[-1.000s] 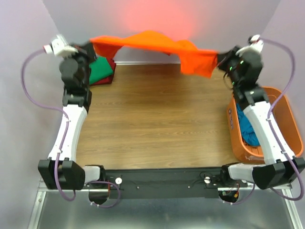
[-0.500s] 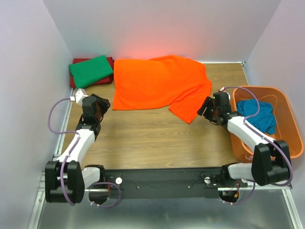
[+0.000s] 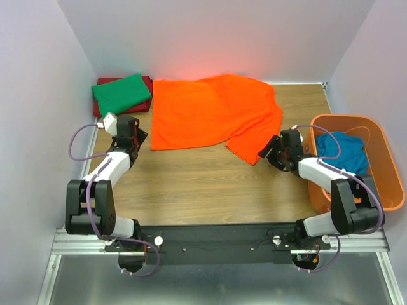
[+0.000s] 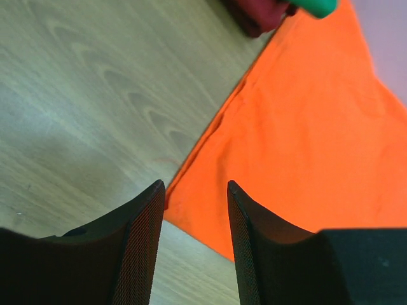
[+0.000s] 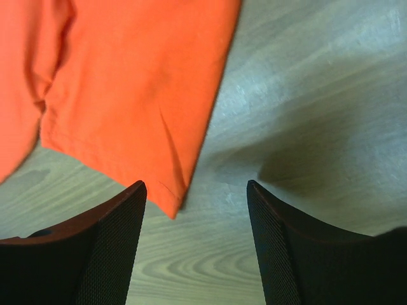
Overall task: Fold and stack the t-shirts
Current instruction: Flatten out the tshirt
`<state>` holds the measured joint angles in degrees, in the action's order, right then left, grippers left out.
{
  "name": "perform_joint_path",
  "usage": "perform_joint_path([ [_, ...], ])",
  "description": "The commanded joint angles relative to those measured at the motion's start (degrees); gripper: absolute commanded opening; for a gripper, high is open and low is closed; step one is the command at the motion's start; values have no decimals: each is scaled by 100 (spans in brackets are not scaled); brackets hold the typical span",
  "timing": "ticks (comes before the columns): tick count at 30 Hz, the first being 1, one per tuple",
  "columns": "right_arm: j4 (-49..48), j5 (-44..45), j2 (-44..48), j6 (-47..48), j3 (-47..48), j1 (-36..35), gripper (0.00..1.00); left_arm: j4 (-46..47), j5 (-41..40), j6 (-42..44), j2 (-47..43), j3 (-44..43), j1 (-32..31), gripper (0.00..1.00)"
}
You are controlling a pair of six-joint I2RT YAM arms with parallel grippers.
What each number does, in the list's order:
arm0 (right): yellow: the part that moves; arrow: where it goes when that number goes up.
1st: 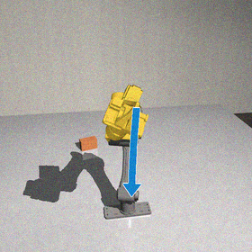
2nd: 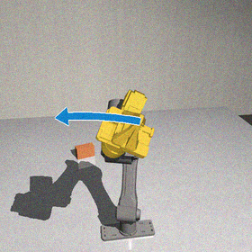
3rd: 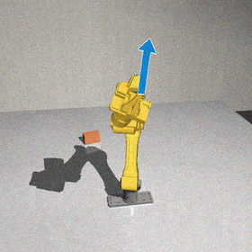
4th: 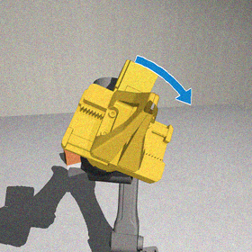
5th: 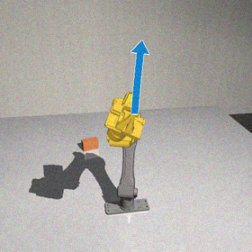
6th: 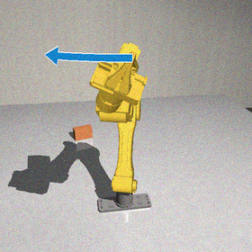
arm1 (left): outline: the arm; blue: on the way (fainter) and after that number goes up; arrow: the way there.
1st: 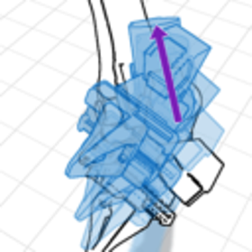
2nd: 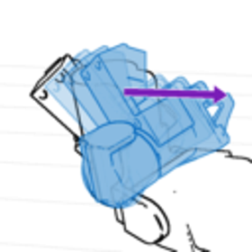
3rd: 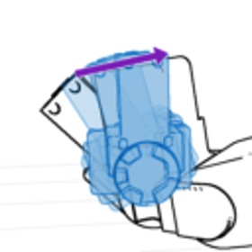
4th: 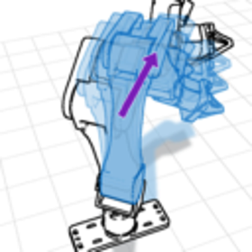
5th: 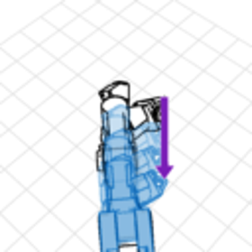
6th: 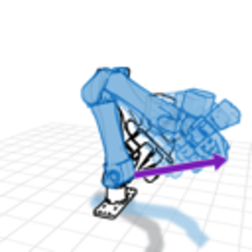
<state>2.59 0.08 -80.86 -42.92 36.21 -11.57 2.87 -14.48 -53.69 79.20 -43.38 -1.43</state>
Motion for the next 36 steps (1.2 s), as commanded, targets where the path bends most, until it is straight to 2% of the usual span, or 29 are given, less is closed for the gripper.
perform_joint_path([
  [1,-479,-34,-140,-156,62,-38,71,-164,-72,-168,376,-92,-207,52],
  [8,-584,-34,-316,-191,62,-108,70,-279,-423,-431,790,-224,-638,51],
  [18,-611,212,-325,-191,71,-117,70,-1465,-1083,-941,1712,-997,-973,51],
  [27,-619,256,-360,-156,71,-108,70,-1737,-1276,-1099,1766,-1050,-1052,51],
  [36,-619,291,-299,-147,27,-108,70,-2071,-1566,-1003,1423,-1129,-1052,50],
])
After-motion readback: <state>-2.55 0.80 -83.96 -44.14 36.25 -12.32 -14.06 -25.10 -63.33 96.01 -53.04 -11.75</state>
